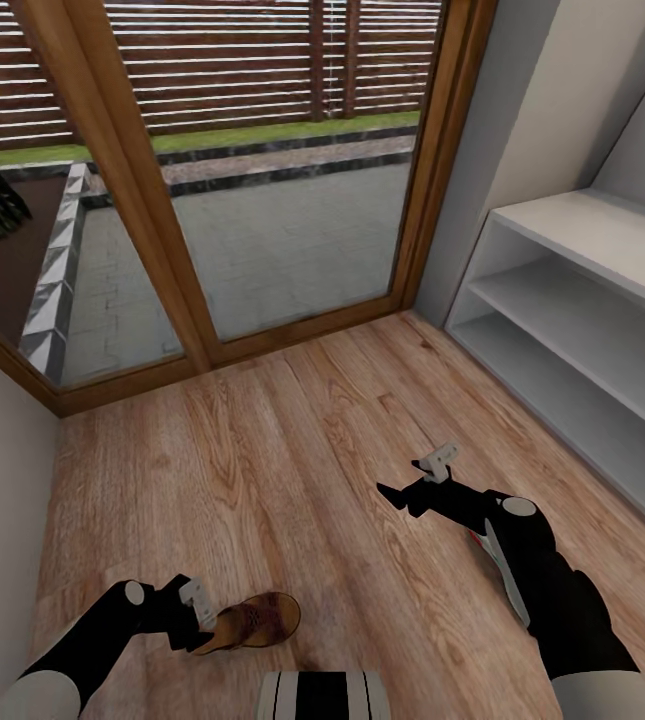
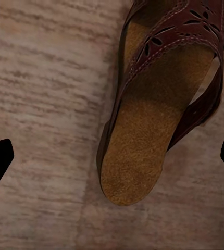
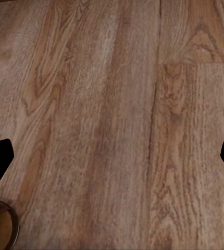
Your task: Pick up the two gym shoes and the two sandals from the corridor floor and place them onto the hallstand (shoe rack) in the corridor, making sure they are on the rack and not on the floor. Arrange them so the two gym shoes are next to each other and the two sandals are next to each other.
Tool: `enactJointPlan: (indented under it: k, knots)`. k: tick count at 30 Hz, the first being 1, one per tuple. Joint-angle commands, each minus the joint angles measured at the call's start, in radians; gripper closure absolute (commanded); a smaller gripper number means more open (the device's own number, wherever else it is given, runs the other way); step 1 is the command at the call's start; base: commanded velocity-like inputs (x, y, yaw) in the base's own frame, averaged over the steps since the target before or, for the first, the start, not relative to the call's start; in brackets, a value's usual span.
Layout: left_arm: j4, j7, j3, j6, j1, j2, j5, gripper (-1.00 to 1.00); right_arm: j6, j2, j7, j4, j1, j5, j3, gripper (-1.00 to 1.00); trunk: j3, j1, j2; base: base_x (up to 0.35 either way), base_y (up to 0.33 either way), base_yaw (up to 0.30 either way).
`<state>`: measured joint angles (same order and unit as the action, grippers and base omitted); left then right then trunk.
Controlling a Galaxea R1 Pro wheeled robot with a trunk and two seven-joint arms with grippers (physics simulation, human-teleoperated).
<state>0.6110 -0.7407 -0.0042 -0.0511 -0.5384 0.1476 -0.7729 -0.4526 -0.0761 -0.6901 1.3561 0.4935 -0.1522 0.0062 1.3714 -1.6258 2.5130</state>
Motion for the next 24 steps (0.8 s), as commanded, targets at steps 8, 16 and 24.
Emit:
enactJointPlan:
  k: [8, 16, 24]
  knots:
    - [0.005, -0.005, -0.001, -0.004, 0.0, -0.003, -0.003, -1.0, -0.004, -0.003, -0.005, 0.002, 0.0, -0.008, -0.001, -1.0, 0.028, -0.003, 0.002, 0.0, 0.0, 0.0]
    - [0.006, -0.005, -0.002, -0.004, 0.0, -0.003, -0.003, -1.0, -0.004, -0.004, -0.005, 0.002, 0.0, -0.009, -0.002, -1.0, 0.059, -0.007, 0.004, 0.0, 0.0, 0.0]
    - [0.007, -0.005, -0.002, -0.004, 0.0, -0.003, -0.003, -1.0, -0.005, -0.004, -0.005, 0.002, 0.0, -0.009, -0.003, -1.0, 0.09, -0.01, 0.006, 0.0, 0.0, 0.0]
